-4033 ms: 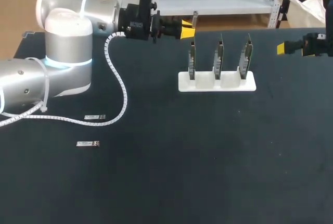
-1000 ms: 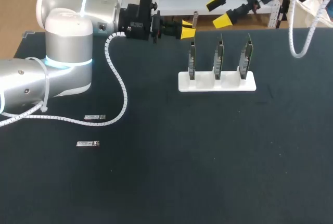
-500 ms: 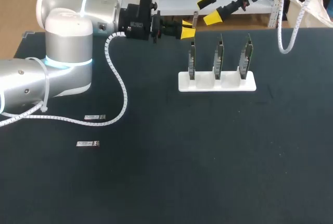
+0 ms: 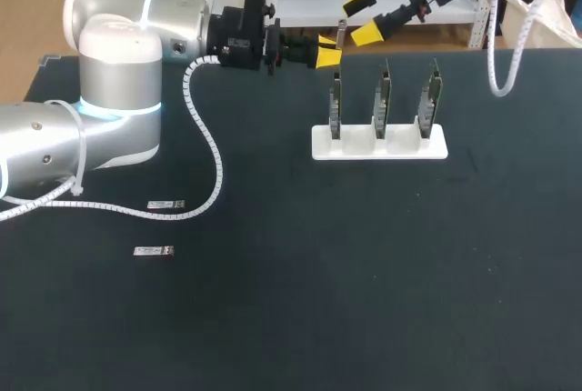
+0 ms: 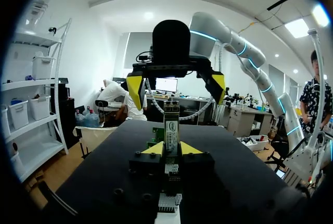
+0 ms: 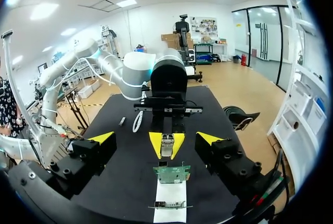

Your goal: Pick up the optical module with the left hand, and insert it into the network port with the right hand.

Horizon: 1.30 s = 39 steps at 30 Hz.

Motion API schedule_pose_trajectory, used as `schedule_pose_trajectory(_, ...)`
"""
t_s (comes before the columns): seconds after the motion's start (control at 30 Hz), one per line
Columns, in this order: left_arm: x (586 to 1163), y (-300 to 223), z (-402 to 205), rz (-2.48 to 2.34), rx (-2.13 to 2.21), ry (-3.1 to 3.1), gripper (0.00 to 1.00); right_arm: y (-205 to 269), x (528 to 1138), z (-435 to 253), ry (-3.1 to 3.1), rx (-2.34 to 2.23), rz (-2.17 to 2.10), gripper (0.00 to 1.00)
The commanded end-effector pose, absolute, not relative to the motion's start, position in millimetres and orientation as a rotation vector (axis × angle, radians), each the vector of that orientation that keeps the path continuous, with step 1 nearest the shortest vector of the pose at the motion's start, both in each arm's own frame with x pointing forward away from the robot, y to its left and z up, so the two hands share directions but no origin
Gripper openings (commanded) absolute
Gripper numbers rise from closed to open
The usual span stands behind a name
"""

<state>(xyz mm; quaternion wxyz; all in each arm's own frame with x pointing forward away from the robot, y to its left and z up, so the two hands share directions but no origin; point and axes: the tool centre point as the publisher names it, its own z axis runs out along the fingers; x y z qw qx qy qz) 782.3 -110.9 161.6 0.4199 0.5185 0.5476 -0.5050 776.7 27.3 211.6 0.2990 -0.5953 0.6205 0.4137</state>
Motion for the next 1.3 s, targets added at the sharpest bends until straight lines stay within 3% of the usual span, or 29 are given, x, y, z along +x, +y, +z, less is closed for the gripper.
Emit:
schedule_pose_trajectory(0.03,781,-111,161,-1.262,1.296,1.373,0.0,29,770,211,1.66,-1.552,1.053,1.0)
schedule_pose_trajectory(0.93,781,-111,161,-1.262,1.296,1.373,0.0,40,769,208,1.688,-1.521,0.989,1.0)
schedule_pose_trajectory(1.0,781,-111,161,-1.262,1.296,1.373,0.0,41,768,208,1.683,-1.52,0.991,0.0)
schedule_pose_trajectory(1.3,781,-111,161,-1.262,1.296,1.373,0.0,43,768,209,1.67,-1.528,1.005,0.0)
